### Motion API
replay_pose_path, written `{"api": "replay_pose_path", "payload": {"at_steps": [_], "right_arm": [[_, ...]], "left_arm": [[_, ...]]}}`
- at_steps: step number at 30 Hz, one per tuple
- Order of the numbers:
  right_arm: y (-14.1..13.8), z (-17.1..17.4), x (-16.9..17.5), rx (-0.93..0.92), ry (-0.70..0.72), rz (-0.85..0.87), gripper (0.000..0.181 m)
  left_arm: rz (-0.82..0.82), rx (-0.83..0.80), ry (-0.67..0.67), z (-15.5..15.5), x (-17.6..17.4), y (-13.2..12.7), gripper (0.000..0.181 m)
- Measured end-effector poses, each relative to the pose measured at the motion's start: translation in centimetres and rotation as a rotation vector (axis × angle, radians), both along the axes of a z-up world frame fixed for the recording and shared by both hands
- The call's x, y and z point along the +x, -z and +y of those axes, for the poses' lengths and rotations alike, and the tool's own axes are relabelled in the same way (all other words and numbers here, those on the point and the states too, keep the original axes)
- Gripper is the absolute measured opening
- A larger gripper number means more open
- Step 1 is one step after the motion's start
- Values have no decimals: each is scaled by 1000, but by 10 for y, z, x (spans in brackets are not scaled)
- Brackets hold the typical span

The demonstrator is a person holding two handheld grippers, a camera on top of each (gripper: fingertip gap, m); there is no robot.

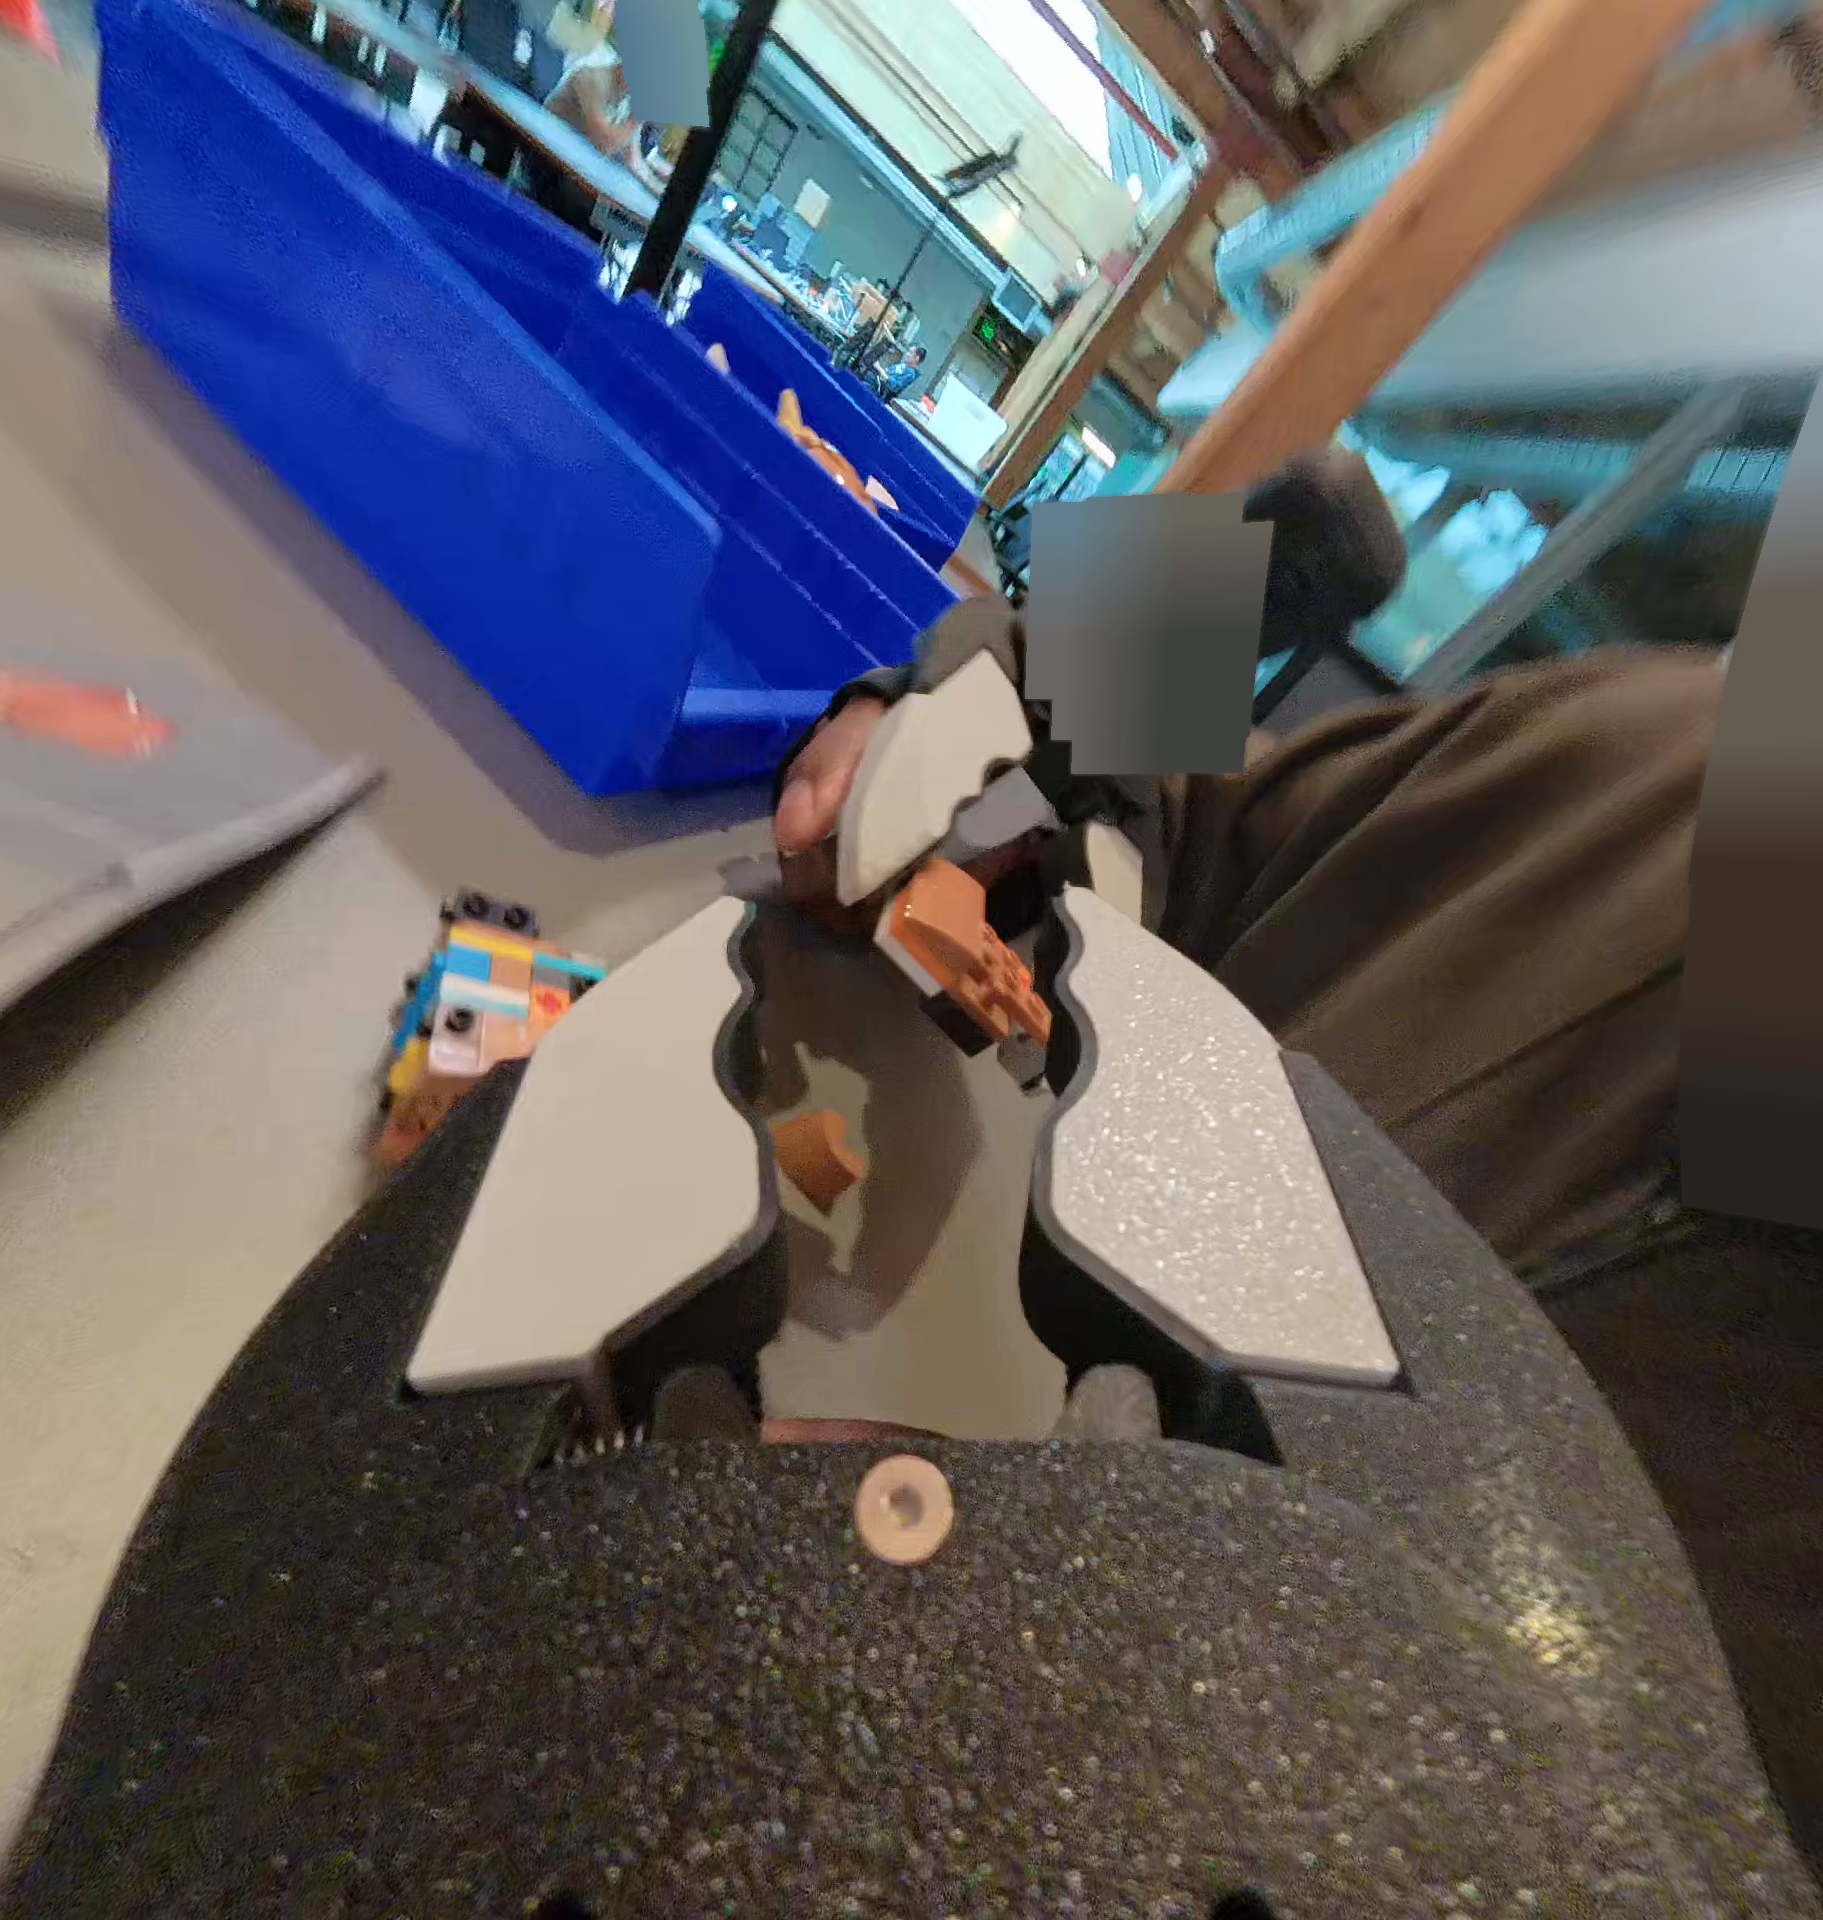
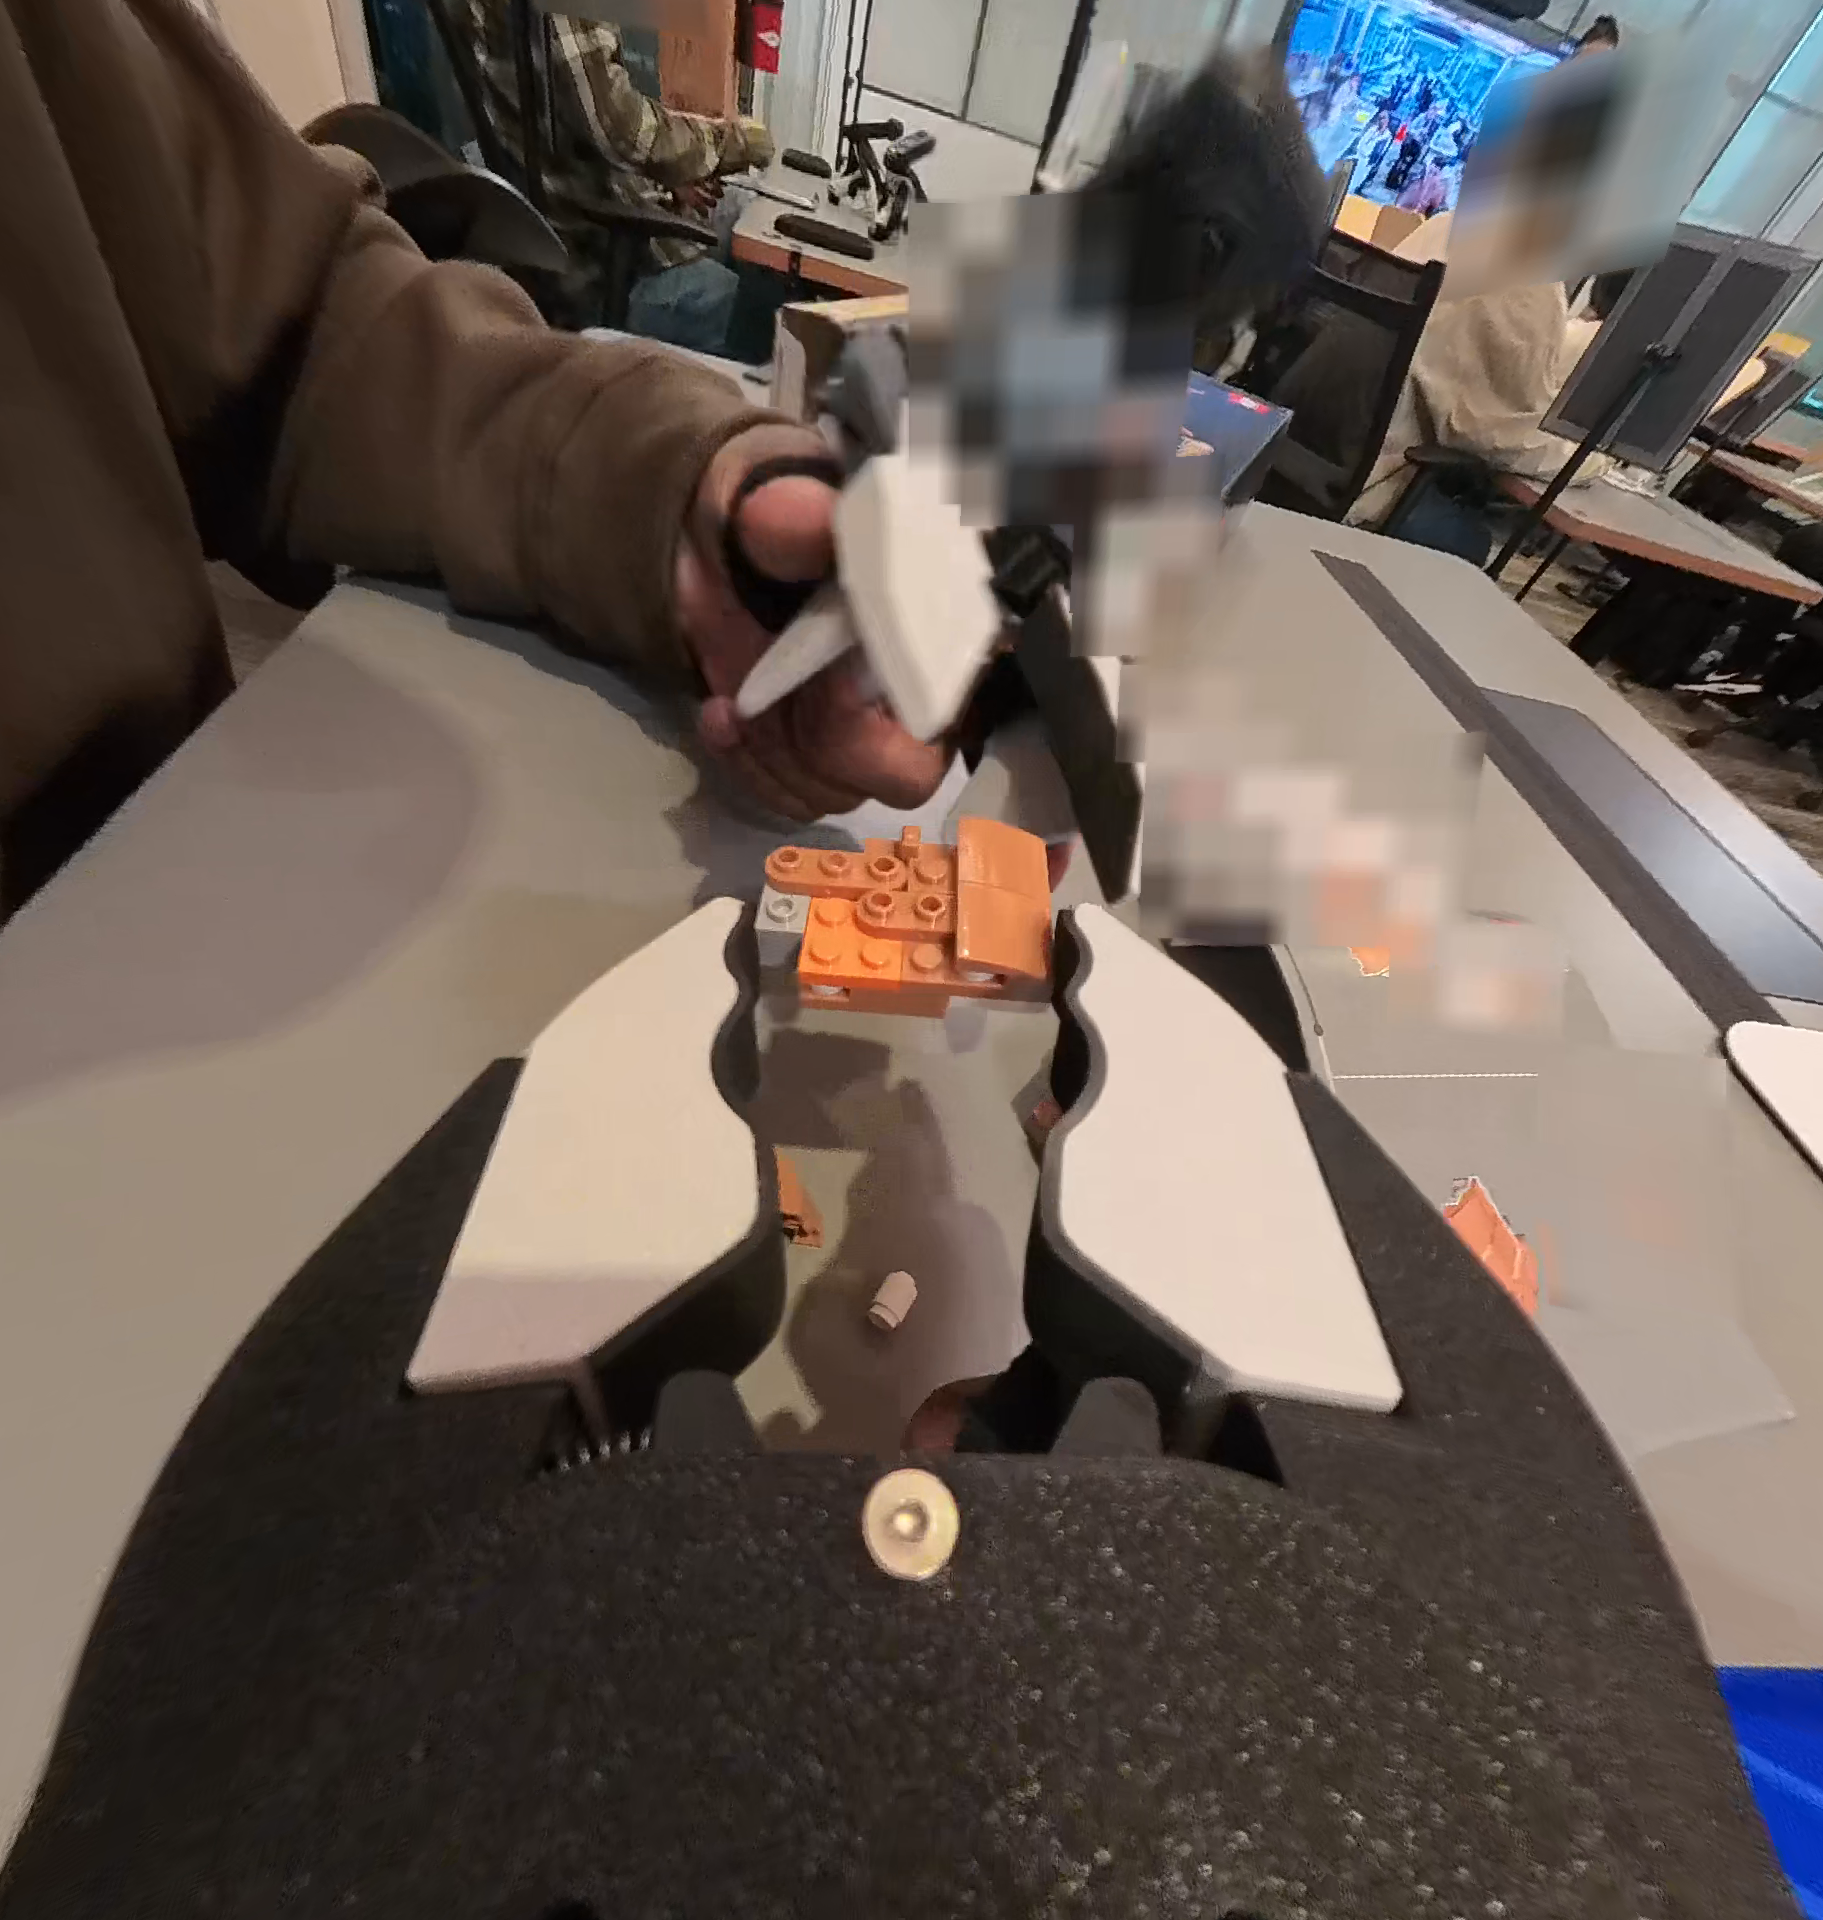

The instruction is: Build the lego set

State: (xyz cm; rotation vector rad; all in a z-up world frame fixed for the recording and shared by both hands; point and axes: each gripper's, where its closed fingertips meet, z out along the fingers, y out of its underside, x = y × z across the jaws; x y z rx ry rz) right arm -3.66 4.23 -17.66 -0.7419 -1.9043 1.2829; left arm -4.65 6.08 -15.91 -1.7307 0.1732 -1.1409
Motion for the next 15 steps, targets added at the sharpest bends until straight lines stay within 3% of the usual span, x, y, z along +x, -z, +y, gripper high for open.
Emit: {"api": "replay_pose_path", "payload": {"at_steps": [4,8,12,15], "right_arm": [[0,0,-3,46,16,37,54],[0,1,-5,60,25,48,54],[0,3,-6,54,31,44,54],[4,5,-7,66,39,31,54]], "left_arm": [[-289,-240,68,1,4,6,52],[-298,-332,116,-2,18,20,47],[-346,-326,146,-5,22,15,21],[-348,-321,129,-3,20,16,17]]}}
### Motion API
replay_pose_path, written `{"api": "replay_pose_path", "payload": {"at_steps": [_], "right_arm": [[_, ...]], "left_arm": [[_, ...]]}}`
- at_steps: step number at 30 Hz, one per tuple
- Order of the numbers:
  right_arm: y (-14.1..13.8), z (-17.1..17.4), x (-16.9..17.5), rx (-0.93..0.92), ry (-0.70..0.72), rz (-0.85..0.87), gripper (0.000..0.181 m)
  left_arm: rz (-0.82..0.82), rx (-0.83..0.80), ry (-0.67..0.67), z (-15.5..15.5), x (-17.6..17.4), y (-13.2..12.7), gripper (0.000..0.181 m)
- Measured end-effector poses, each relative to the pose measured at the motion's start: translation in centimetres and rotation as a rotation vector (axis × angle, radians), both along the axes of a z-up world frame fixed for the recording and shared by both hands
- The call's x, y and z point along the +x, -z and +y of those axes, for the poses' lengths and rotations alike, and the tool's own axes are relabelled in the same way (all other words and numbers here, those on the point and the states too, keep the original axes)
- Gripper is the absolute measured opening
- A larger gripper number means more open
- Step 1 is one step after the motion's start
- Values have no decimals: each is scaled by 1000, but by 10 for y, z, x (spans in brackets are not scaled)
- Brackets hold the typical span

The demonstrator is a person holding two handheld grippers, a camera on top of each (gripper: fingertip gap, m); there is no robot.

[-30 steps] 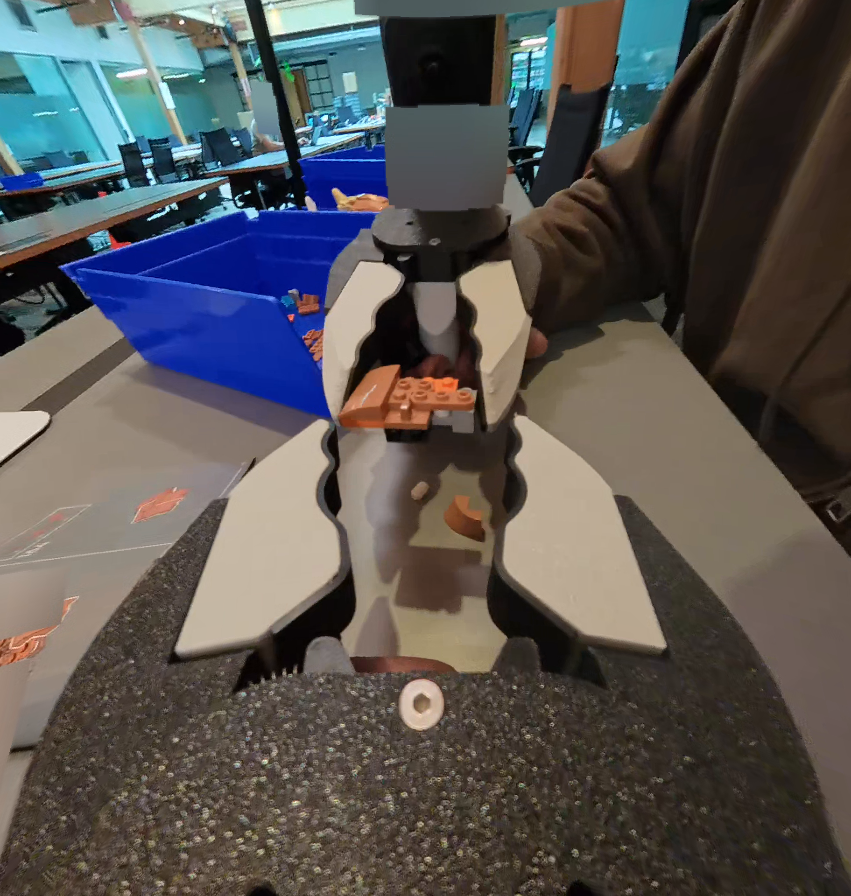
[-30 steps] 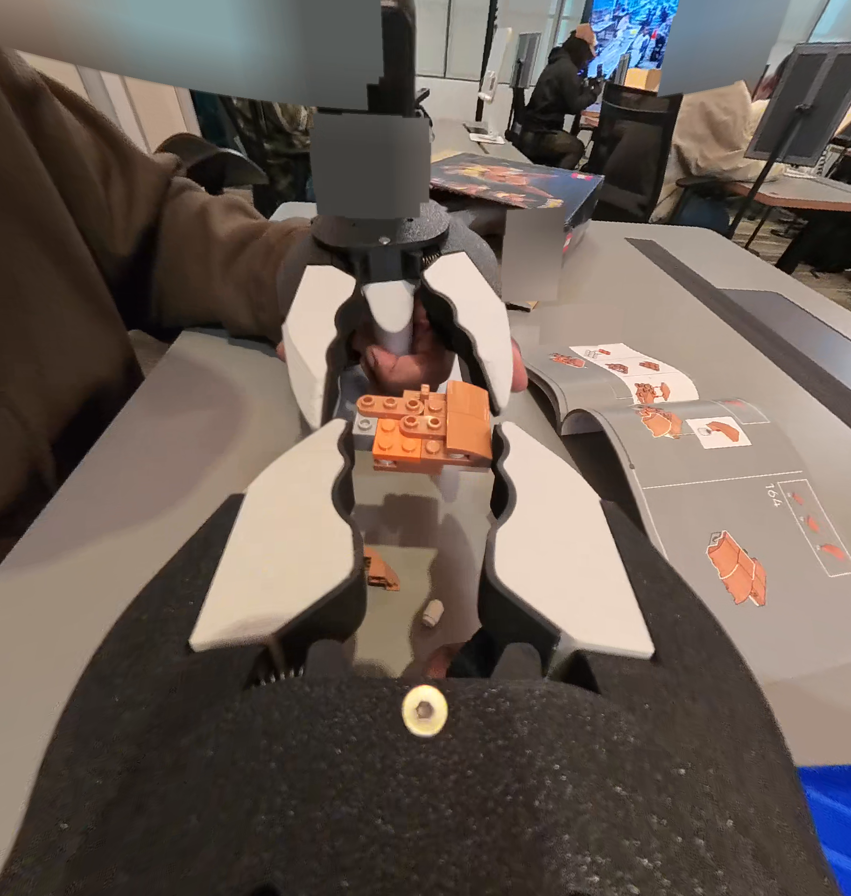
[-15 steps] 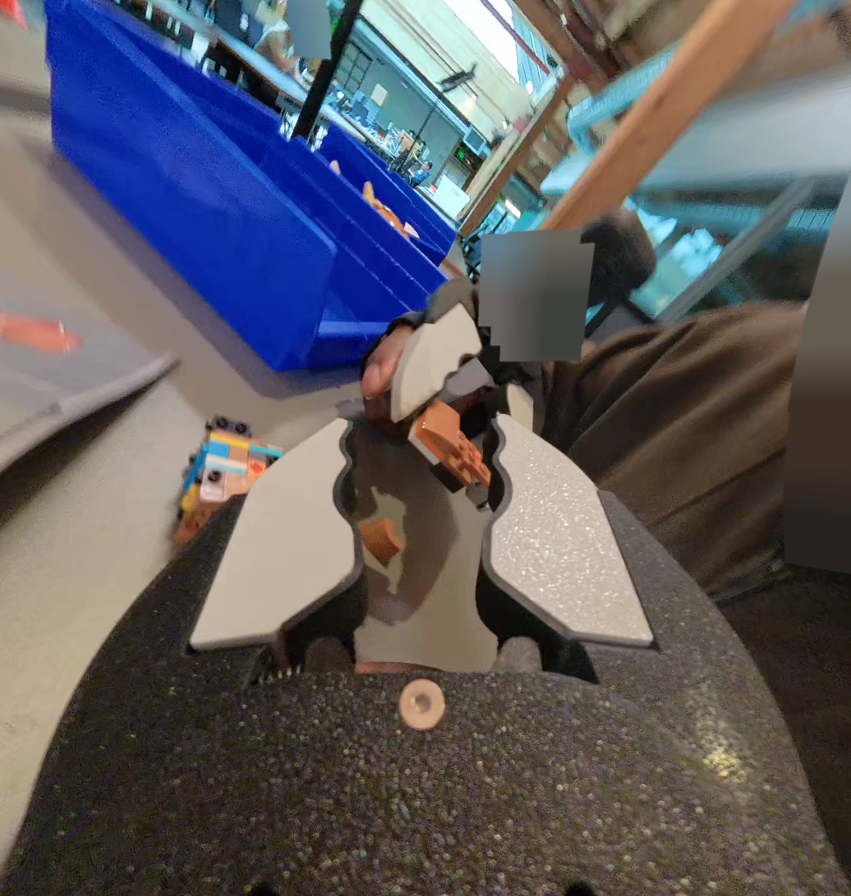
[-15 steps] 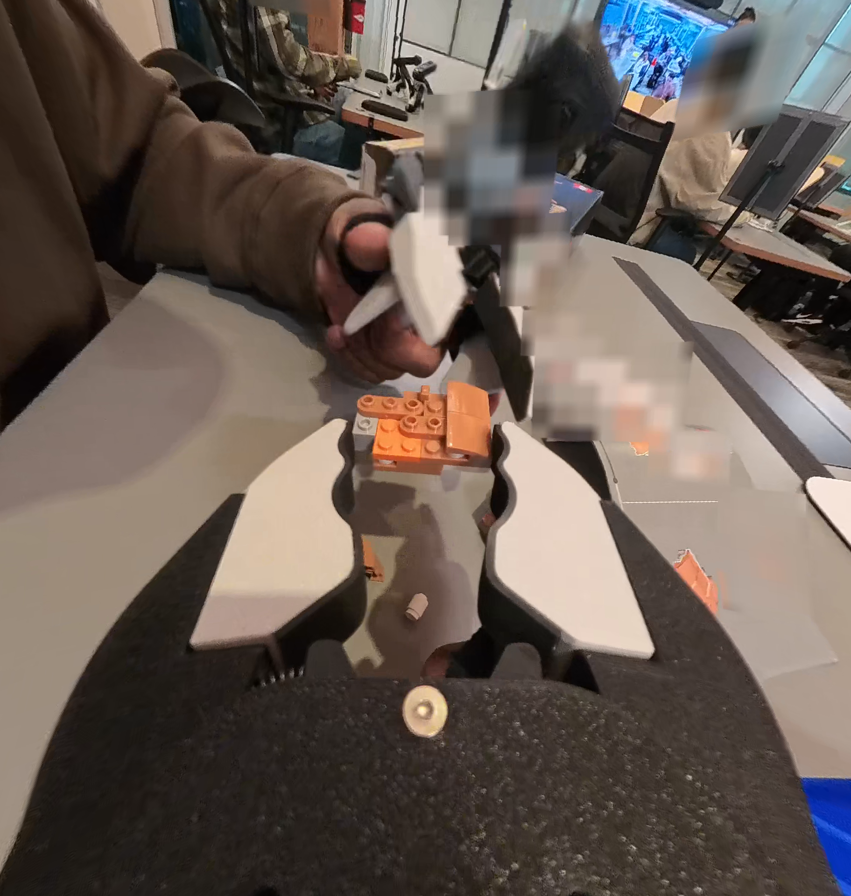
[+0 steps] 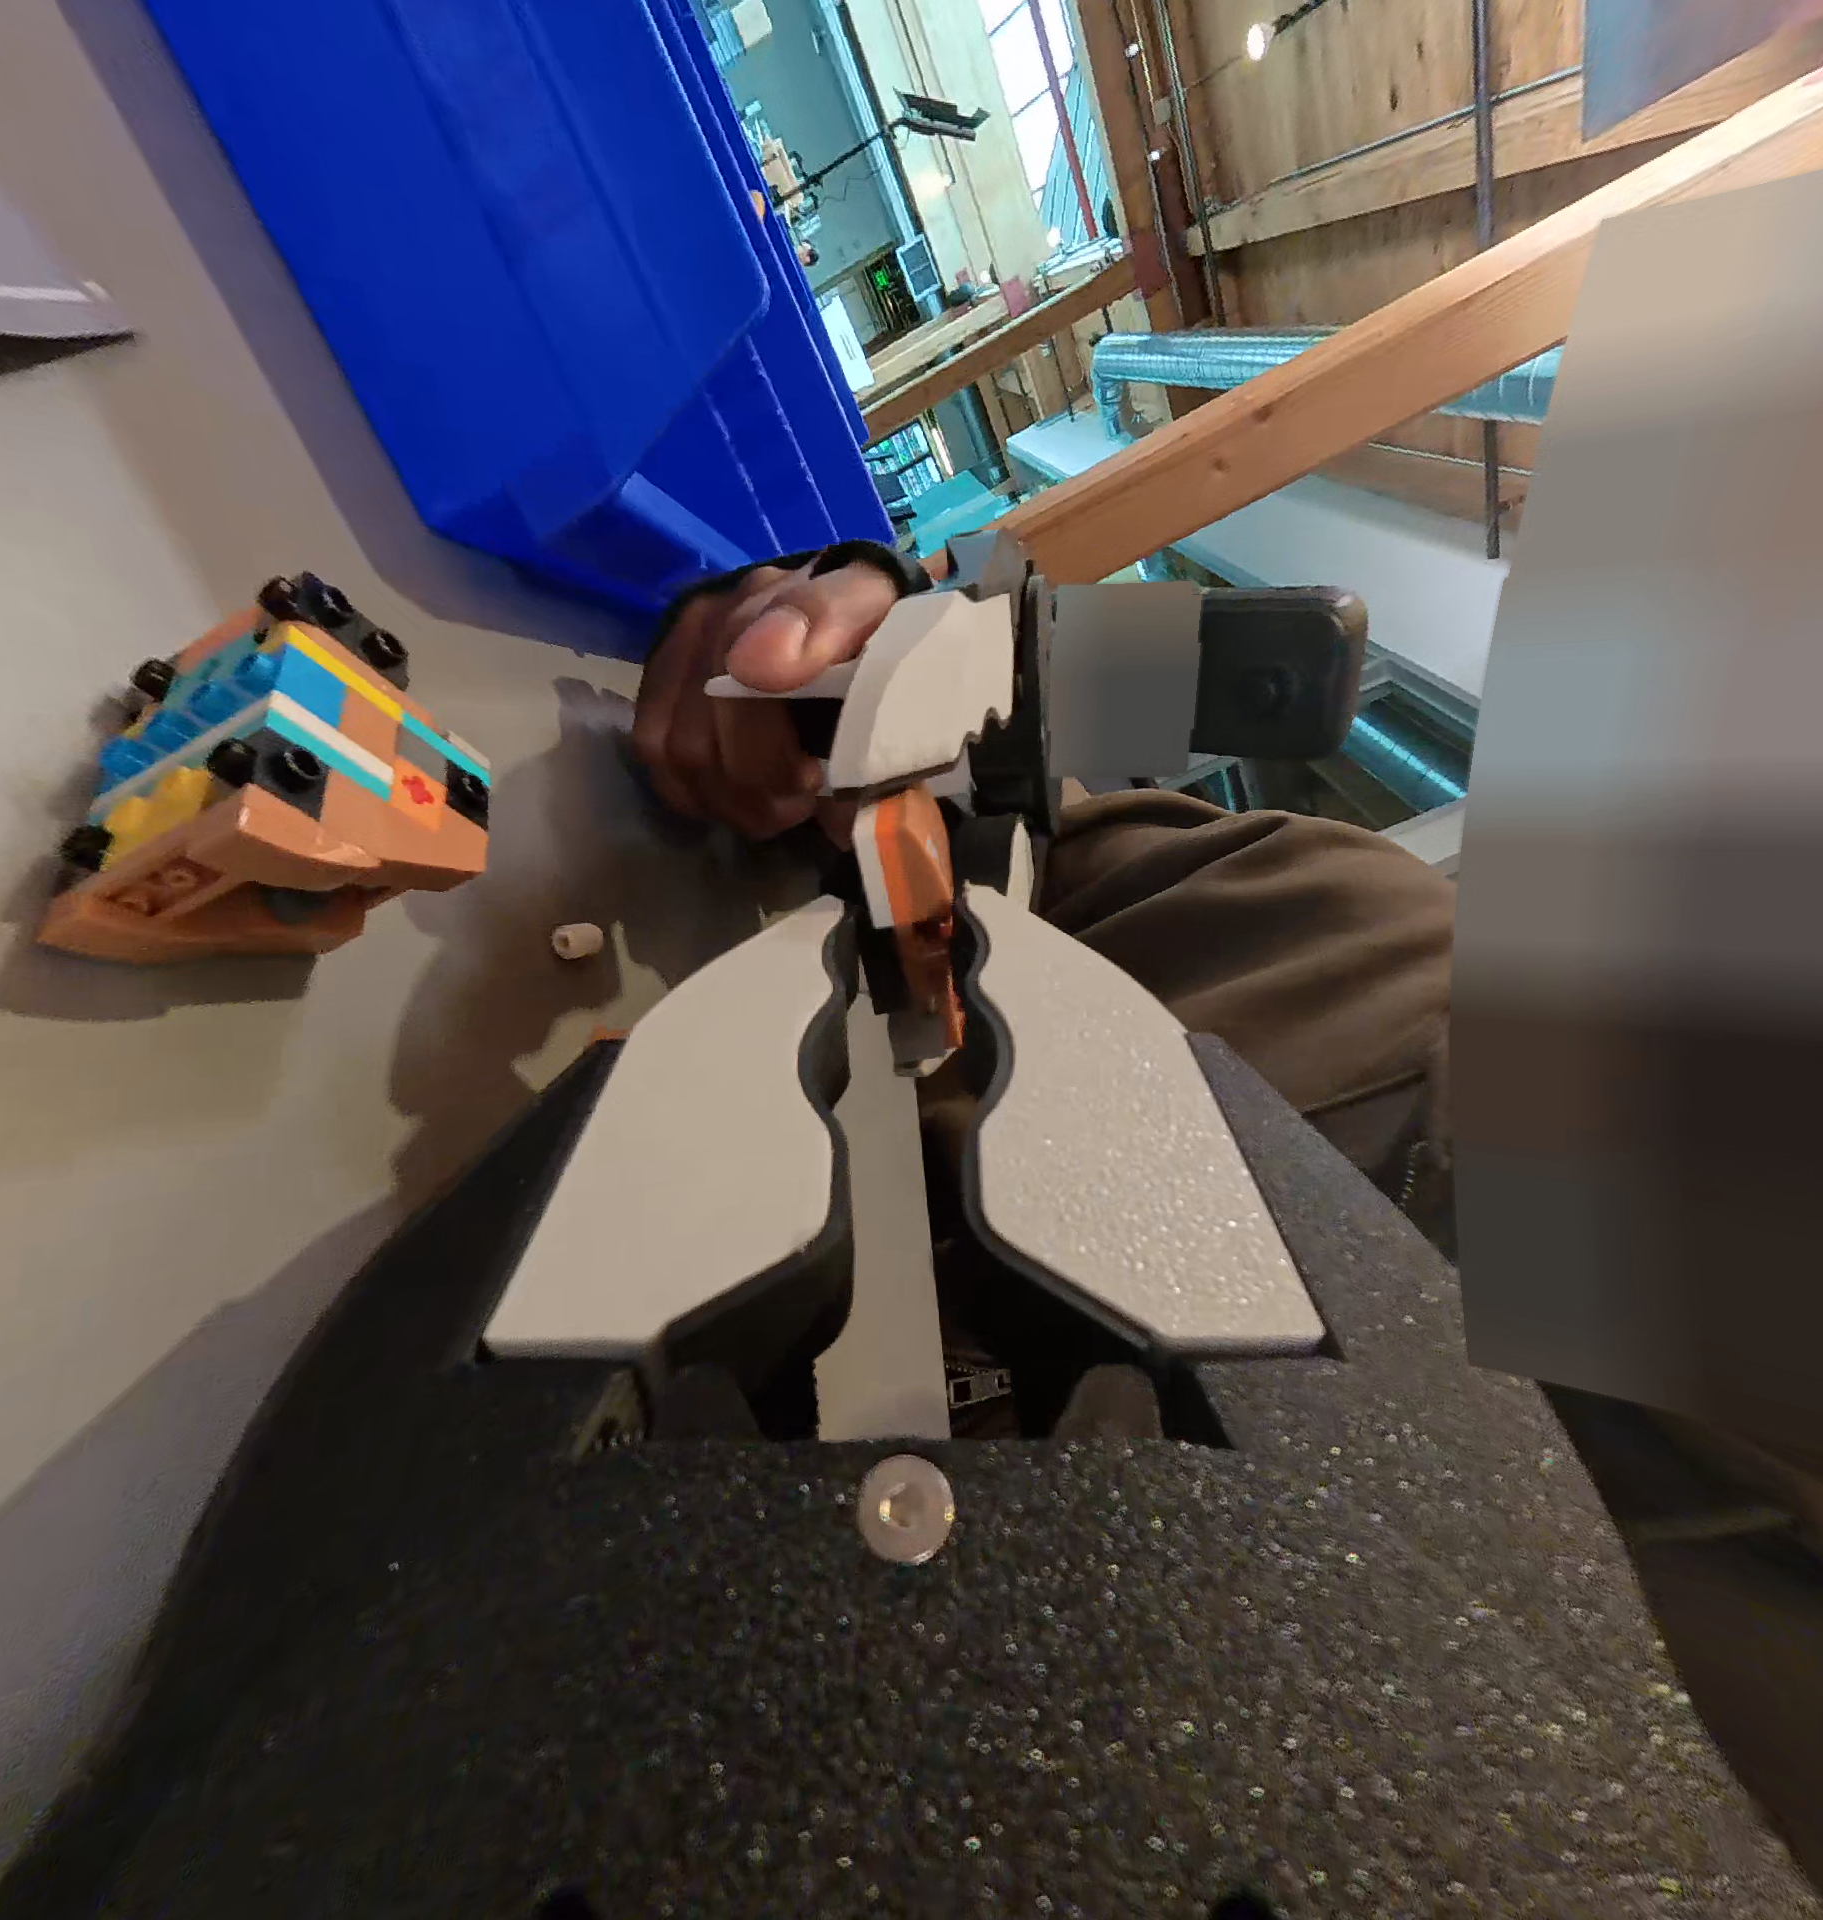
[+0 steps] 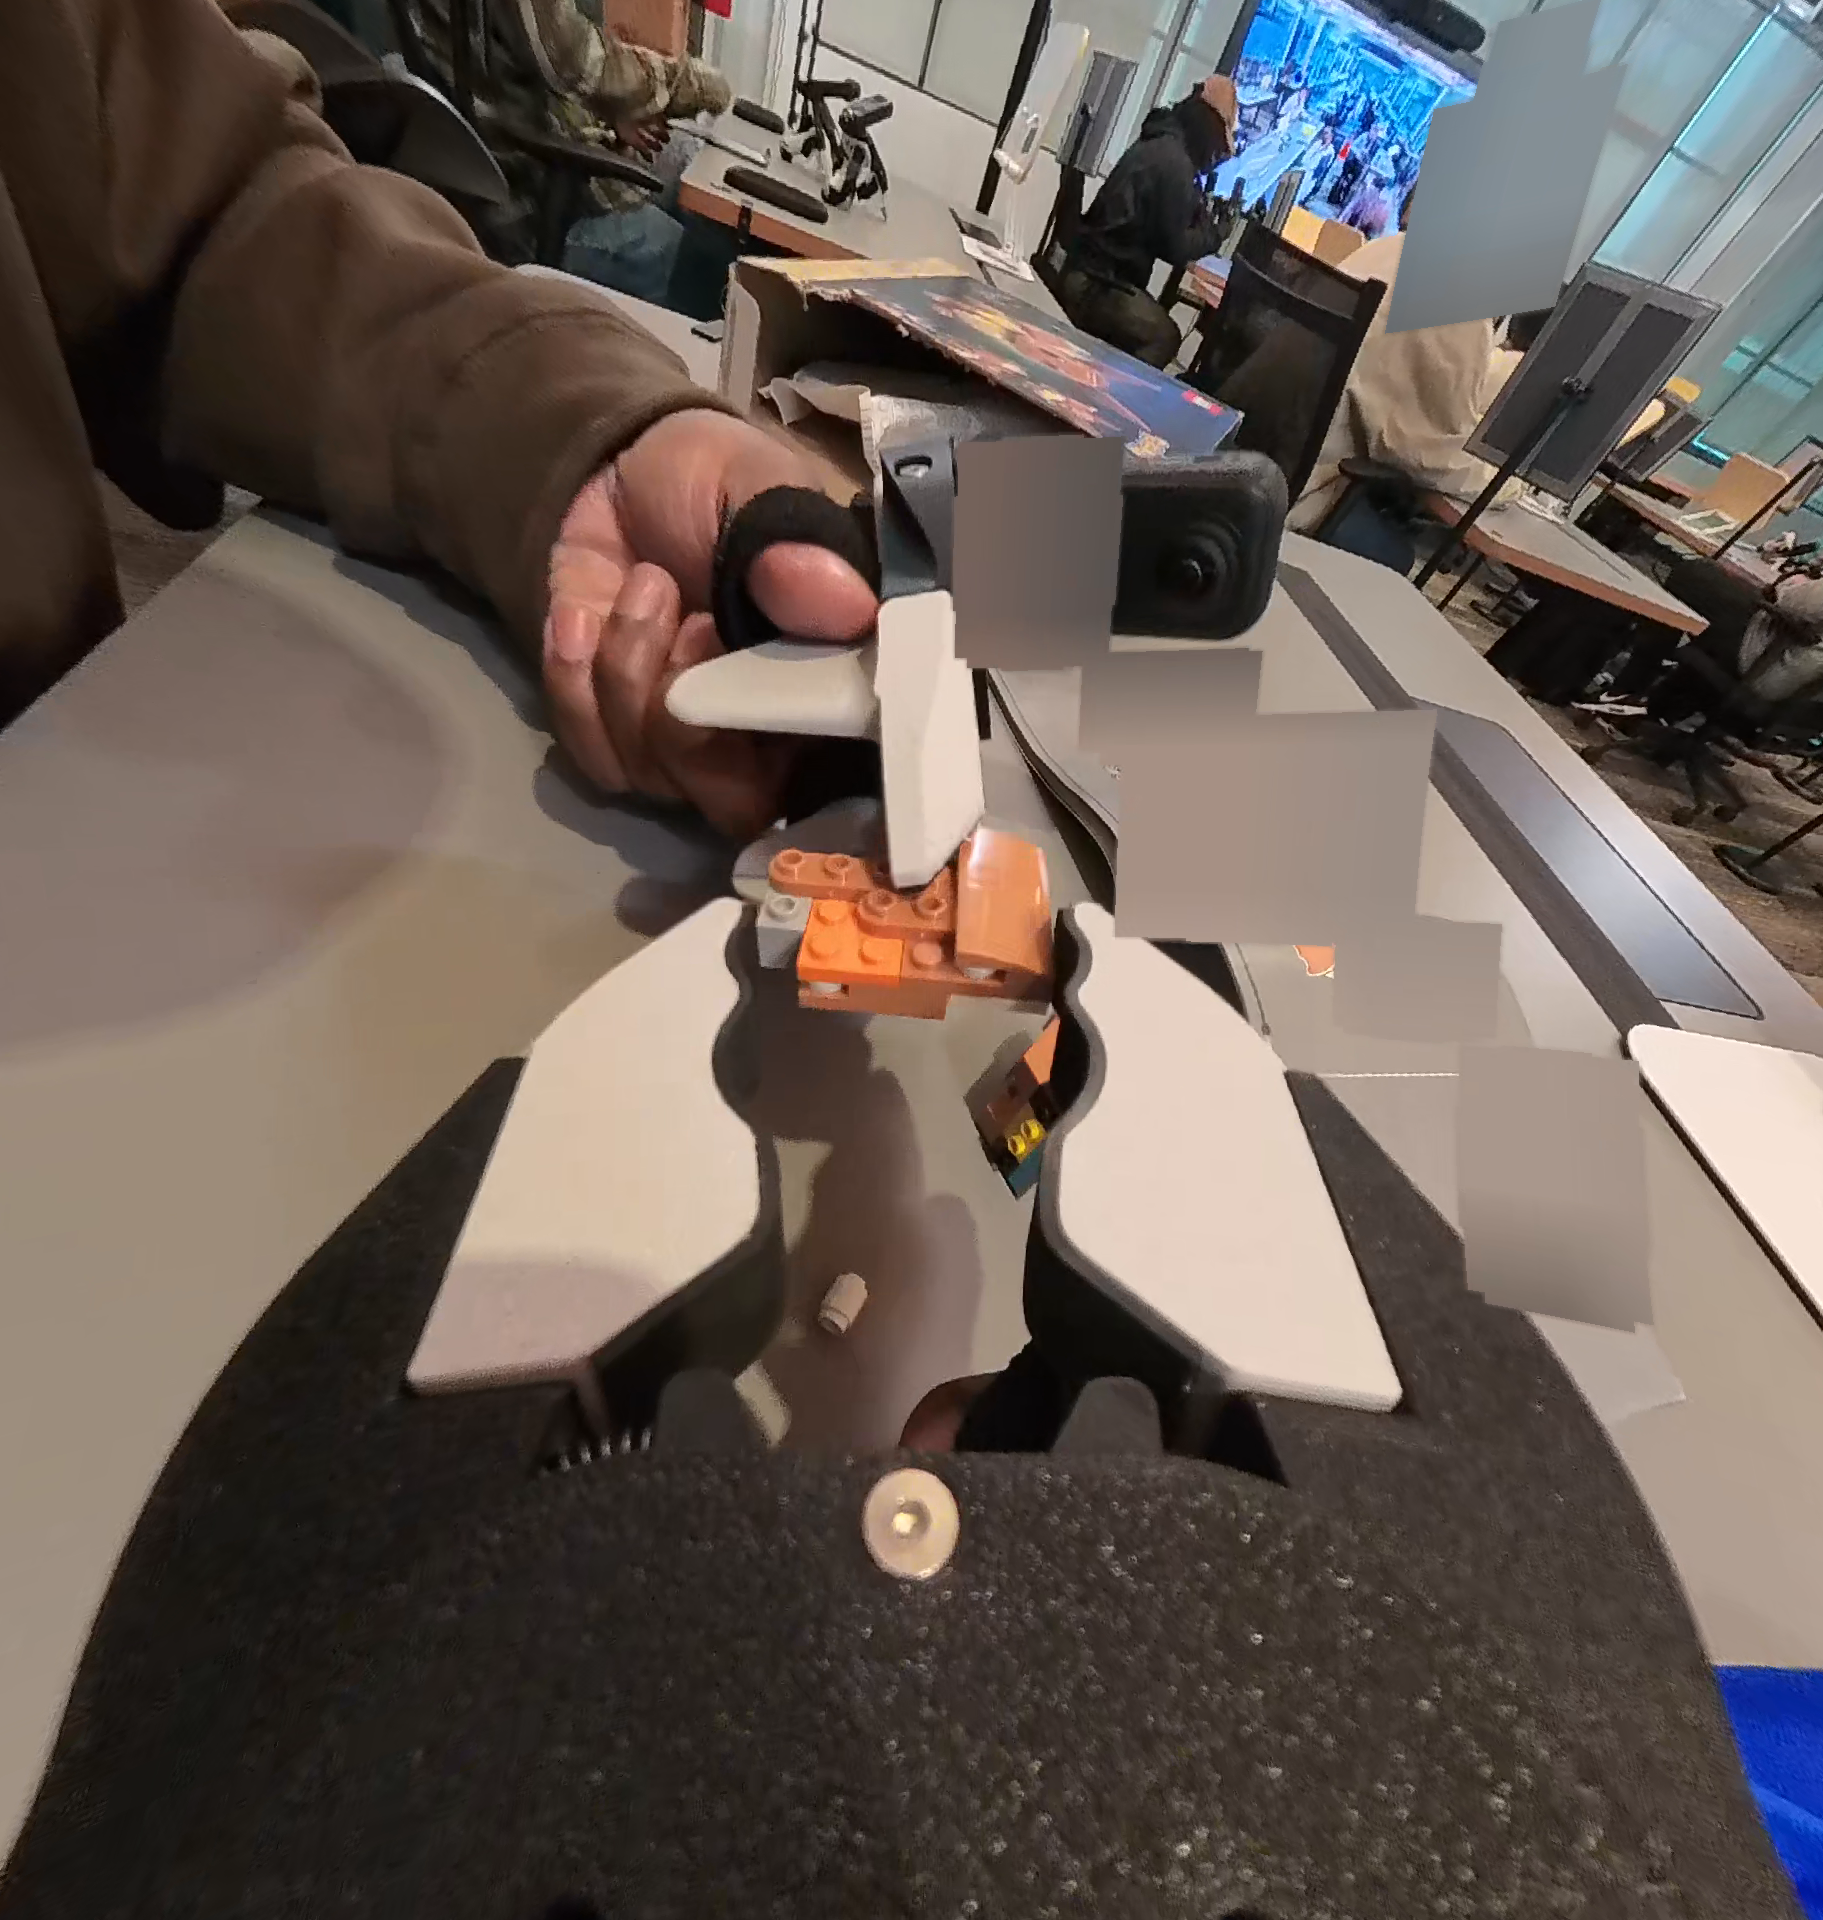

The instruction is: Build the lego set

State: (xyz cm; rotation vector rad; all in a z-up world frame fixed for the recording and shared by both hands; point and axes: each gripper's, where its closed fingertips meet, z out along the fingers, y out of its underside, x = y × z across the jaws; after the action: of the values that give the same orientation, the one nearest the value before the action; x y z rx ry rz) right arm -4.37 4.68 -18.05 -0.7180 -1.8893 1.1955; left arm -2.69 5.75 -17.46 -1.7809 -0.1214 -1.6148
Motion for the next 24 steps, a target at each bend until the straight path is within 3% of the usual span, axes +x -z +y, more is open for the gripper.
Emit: {"api": "replay_pose_path", "payload": {"at_steps": [7,9,14,24], "right_arm": [[14,12,9,69,-60,-127,60],[20,13,13,118,-93,-175,49],[35,10,22,188,-126,-279,42],[65,4,27,247,-81,-386,28]], "left_arm": [[43,-29,-102,7,-19,4,17],[34,-37,-136,9,-25,4,16],[66,-21,-177,10,-36,2,16],[129,-18,-192,12,-40,10,17]]}}
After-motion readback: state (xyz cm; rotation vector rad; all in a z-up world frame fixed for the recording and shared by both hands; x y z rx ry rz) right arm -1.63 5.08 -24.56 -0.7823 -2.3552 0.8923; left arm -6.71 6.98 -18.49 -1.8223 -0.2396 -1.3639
